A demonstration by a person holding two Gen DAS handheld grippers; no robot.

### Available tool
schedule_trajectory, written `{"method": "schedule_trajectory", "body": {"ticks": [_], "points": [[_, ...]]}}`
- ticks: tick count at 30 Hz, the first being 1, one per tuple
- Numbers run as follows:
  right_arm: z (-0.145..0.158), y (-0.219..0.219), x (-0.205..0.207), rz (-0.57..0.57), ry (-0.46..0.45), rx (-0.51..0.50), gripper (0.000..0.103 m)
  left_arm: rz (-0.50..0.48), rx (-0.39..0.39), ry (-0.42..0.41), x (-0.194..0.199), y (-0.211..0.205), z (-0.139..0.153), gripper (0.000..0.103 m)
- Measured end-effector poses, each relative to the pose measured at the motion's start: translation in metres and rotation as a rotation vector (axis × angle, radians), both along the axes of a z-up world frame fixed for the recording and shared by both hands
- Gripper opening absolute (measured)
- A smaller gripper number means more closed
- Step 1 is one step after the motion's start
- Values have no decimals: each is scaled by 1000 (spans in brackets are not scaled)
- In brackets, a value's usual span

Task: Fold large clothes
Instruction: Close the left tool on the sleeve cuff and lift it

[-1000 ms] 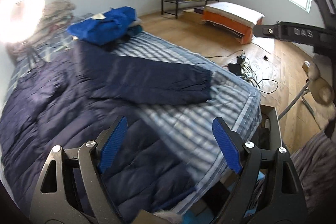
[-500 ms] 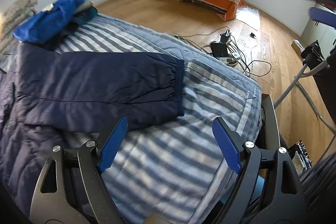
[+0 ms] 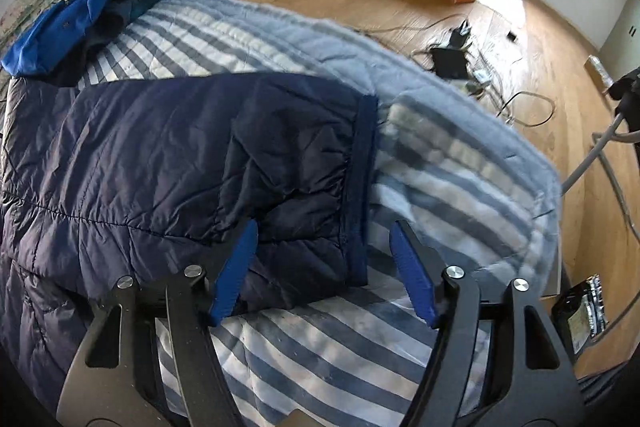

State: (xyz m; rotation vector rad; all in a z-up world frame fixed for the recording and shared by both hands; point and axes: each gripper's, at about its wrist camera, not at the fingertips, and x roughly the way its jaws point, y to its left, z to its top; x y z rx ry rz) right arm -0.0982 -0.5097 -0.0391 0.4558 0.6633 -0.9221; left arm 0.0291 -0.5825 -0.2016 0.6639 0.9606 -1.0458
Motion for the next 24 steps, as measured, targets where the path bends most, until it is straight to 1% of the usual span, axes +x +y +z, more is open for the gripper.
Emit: {"method": "schedule_trajectory", "body": {"ticks": [5, 6, 7, 9, 10, 11, 12, 13, 16, 19, 24], "points": [[0, -2, 0, 0, -1, 2, 91, -21, 46, -65, -7, -12, -8, 71], [0, -3, 0, -1, -5, 9, 91, -18, 47, -65, -7, -14, -8, 71], [0, -3, 0, -1, -9, 14, 91, -14, 44, -57, -5, -14, -8, 67], [0, -4, -2, 1, -15, 19, 91, -3, 32, -44, -1, -14, -6, 52], [1, -3, -1, 3, -16, 18, 91, 5, 28, -47, 2, -13, -4, 34], [1, -2, -1, 5, -18, 17, 91, 12, 26, -36, 5, -13, -2, 25], [1, -2, -1, 7, -19, 18, 91, 17, 21, -22, 8, -12, -1, 20], [2, -1, 0, 11, -21, 19, 91, 27, 15, -10, 11, -9, 2, 13], [4, 1, 2, 24, -34, 28, 91, 49, -26, 35, 20, 0, 14, 10], [7, 4, 7, 38, -45, 27, 91, 84, -89, 77, 32, 16, 36, 10], [11, 16, 21, 84, -64, 35, 91, 141, -174, 122, 53, 52, 78, 9]]}}
